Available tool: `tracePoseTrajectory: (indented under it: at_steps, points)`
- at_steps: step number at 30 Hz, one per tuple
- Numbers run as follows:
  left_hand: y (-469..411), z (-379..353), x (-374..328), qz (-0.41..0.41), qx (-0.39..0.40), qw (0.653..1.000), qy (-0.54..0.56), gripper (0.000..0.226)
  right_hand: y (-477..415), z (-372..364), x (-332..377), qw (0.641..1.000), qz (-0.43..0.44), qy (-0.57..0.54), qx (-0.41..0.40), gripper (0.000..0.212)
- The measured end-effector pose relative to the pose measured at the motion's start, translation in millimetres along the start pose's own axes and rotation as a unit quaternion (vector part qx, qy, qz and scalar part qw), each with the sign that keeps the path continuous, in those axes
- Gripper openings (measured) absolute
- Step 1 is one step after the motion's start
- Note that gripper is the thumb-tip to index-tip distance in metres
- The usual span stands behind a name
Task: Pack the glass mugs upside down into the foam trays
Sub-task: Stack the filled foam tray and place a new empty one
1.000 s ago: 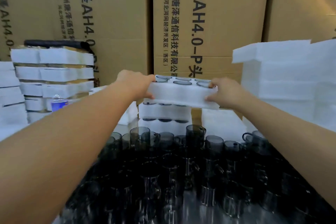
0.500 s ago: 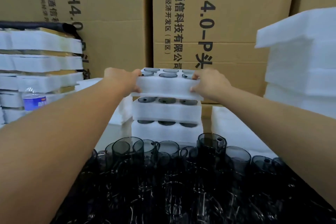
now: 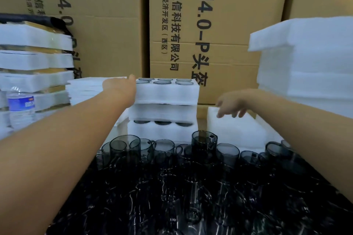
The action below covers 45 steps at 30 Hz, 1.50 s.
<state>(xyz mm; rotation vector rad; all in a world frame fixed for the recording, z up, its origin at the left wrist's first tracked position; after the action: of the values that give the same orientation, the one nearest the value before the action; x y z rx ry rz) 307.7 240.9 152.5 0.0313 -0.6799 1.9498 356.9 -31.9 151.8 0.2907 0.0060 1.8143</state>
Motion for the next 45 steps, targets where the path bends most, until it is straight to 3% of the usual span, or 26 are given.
tracePoseTrajectory:
  at_steps: [2, 4, 8, 12, 15, 18, 24, 27, 31, 34, 37, 39, 41, 43, 45]
  points:
    - [8, 9, -2, 0.017, 0.013, 1.000, -0.003, 0.044, 5, -16, -15, 0.992, -0.057, 0.094, 0.066, 0.058]
    - [17, 18, -3, 0.009, 0.003, 1.000, -0.010, 0.041, 8, -30, -22, 0.980, -0.072, 0.167, 0.079, 0.058]
    - [37, 26, -11, -0.052, -0.041, 0.996, -0.051, 0.031, -6, -48, -29, 0.983, -0.066, 0.171, 0.029, 0.056]
    - [57, 29, -16, -0.140, -0.034, 0.988, -0.053, 0.026, -13, -55, -41, 0.978, -0.029, 0.196, -0.056, 0.034]
    - [67, 35, -16, -0.223, -0.042, 0.974, -0.015, 0.030, -9, -46, -56, 0.985, -0.018, 0.128, -0.116, 0.033]
    - [74, 50, -15, -0.263, -0.109, 0.957, 0.060, 0.026, 6, -26, -65, 0.978, 0.001, 0.015, -0.210, 0.033]
    - [92, 87, -17, -0.240, -0.171, 0.917, 0.268, 0.016, 65, 2, -61, 0.922, 0.072, -0.160, -0.345, 0.032]
    - [109, 96, -13, -0.129, -0.192, 0.866, 0.443, 0.010, 100, -3, -58, 0.902, 0.118, -0.222, -0.351, 0.030]
    - [146, 96, -5, -0.037, -0.138, 0.758, 0.637, 0.021, 154, -18, -55, 0.861, 0.195, -0.274, -0.381, 0.032]
    - [174, 103, 1, -0.020, -0.138, 0.705, 0.696, 0.024, 194, -28, -61, 0.844, 0.245, -0.274, -0.391, 0.031]
    - [204, 115, 6, -0.020, -0.121, 0.662, 0.740, 0.014, 236, -42, -72, 0.852, 0.283, -0.247, -0.366, 0.040]
    - [226, 125, 10, -0.023, -0.094, 0.626, 0.773, 0.019, 265, -54, -79, 0.861, 0.301, -0.225, -0.344, 0.047]
    - [251, 130, 11, -0.029, -0.077, 0.633, 0.770, 0.030, 291, -68, -87, 0.870, 0.315, -0.175, -0.338, 0.044]
    - [279, 127, 9, -0.042, -0.051, 0.664, 0.745, 0.035, 315, -85, -98, 0.882, 0.312, -0.152, -0.319, 0.043]
    - [308, 116, 5, -0.064, -0.015, 0.700, 0.711, 0.036, 333, -105, -111, 0.891, 0.308, -0.152, -0.297, 0.058]
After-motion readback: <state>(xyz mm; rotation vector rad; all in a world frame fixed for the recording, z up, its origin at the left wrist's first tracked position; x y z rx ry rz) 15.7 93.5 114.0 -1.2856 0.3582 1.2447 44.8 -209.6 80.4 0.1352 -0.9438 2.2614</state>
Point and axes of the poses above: each hand's wrist, its own y-axis away from the middle knuckle, its own z-axis out of the back of the hand, x = y × z, the point moved 2 cm from there along -y, towards the middle knuckle, and after that the axes turned 10 degrees about -y, right-handed, at the moved point
